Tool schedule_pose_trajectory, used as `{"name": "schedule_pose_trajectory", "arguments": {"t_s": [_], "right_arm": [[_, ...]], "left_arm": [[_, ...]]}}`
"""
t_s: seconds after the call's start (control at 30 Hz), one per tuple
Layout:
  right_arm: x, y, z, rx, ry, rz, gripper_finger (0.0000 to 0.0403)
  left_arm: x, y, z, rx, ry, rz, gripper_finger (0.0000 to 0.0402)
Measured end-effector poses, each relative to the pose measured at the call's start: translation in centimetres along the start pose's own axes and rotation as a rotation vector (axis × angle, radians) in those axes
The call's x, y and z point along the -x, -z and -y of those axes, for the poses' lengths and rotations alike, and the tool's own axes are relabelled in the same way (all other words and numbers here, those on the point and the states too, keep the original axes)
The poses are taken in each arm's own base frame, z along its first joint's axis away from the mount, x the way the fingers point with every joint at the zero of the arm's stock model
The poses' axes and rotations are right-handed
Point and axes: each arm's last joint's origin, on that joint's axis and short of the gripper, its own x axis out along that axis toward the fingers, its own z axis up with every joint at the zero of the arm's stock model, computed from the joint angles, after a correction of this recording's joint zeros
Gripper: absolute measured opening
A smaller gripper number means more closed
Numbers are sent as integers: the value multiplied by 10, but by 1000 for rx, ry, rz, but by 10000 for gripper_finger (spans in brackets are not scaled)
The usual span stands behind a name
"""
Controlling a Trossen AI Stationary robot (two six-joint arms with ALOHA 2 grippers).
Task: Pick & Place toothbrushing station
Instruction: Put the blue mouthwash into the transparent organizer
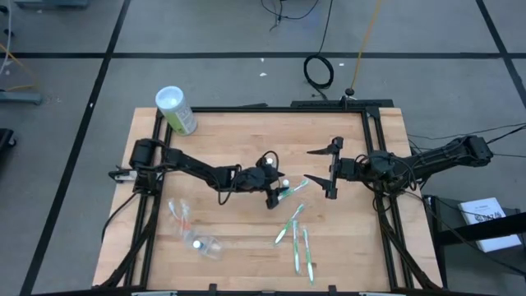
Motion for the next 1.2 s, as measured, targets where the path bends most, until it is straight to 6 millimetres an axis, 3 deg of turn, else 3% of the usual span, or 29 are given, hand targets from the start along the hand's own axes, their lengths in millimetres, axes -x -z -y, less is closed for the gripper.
{"name": "schedule_pose_trajectory", "arguments": {"t_s": [0.6, 1.2], "right_arm": [[0, 0, 0, -3, 0, -1, 318], [0, 0, 0, -2, -1, -3, 318]], "left_arm": [[-3, 5, -1, -19, -7, -21, 252], [-3, 5, -1, -29, -6, -17, 111]]}}
